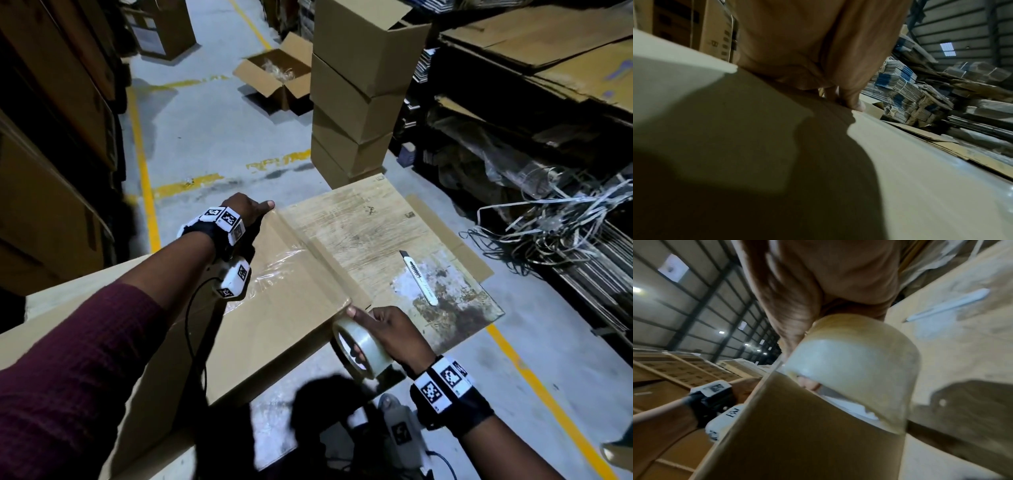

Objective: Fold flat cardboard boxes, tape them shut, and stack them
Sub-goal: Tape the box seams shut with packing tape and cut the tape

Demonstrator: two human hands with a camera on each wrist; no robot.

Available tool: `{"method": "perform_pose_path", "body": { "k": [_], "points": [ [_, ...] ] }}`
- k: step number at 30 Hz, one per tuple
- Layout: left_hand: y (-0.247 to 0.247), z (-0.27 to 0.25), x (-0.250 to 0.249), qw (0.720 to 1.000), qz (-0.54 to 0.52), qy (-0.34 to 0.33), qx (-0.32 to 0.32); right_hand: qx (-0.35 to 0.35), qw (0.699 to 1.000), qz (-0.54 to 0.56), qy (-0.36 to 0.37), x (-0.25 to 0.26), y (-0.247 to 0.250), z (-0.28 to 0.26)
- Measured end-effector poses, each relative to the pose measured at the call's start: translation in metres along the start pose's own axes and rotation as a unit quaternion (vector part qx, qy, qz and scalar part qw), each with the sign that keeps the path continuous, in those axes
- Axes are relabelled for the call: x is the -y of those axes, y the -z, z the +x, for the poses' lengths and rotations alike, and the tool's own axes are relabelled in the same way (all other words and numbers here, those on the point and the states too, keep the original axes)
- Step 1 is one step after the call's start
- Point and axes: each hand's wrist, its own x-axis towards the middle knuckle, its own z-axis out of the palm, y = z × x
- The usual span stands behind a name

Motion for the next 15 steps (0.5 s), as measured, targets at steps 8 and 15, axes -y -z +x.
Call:
{"method": "perform_pose_path", "body": {
  "k": [8, 15],
  "points": [
    [0.003, -0.014, 0.0, 0.997, 0.017, -0.008, 0.073, -0.171, 0.984, -0.027, 0.038, 0.001, -0.018, -0.017],
    [0.002, -0.022, -0.003, 0.992, 0.065, -0.015, 0.112, -0.176, 0.908, -0.176, 0.336, 0.06, -0.015, -0.023]
  ]
}}
